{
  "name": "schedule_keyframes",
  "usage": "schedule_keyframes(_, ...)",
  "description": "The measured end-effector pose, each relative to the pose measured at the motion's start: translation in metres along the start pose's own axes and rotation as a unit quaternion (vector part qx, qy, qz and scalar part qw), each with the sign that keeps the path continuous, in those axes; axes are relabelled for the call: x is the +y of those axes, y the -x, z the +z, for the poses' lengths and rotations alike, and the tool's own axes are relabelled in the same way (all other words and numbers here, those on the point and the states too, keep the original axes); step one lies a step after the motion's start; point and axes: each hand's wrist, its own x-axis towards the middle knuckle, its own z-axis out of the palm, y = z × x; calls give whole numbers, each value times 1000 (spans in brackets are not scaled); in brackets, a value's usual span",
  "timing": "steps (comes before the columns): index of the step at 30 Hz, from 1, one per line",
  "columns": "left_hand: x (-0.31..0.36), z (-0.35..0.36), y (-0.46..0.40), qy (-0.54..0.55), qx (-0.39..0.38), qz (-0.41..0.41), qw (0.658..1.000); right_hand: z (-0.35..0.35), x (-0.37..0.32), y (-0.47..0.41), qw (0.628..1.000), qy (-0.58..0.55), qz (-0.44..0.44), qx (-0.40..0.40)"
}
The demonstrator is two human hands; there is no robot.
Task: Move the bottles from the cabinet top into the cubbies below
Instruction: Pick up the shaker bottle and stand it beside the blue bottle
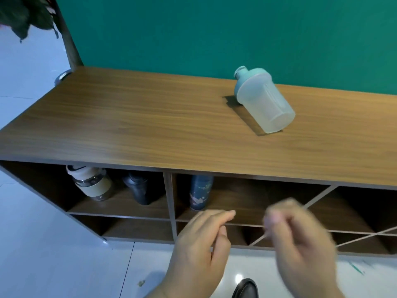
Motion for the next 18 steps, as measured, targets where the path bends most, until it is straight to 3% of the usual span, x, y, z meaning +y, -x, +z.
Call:
schedule_keyframes(2,9,-7,-14,-22,35,114,993,-23,-9,-43,994,17,-55,91)
schedule_keyframes(4,19,-17,-39,-56,50,133,988,-31,-3,-102,990,69,-25,119)
schedule_keyframes(8,37,-30,-81,-162,-64,-12,985,-20,7,-194,976,109,190,-13)
schedule_keyframes(11,37,-29,-92,-196,-115,-52,973,-5,14,-223,957,115,255,-80)
schedule_keyframes(15,41,-35,-97,-91,-89,-119,985,5,25,-225,962,88,254,-34)
schedule_keyframes(18,53,-39,-98,38,-49,-144,988,2,14,-186,989,-9,143,26)
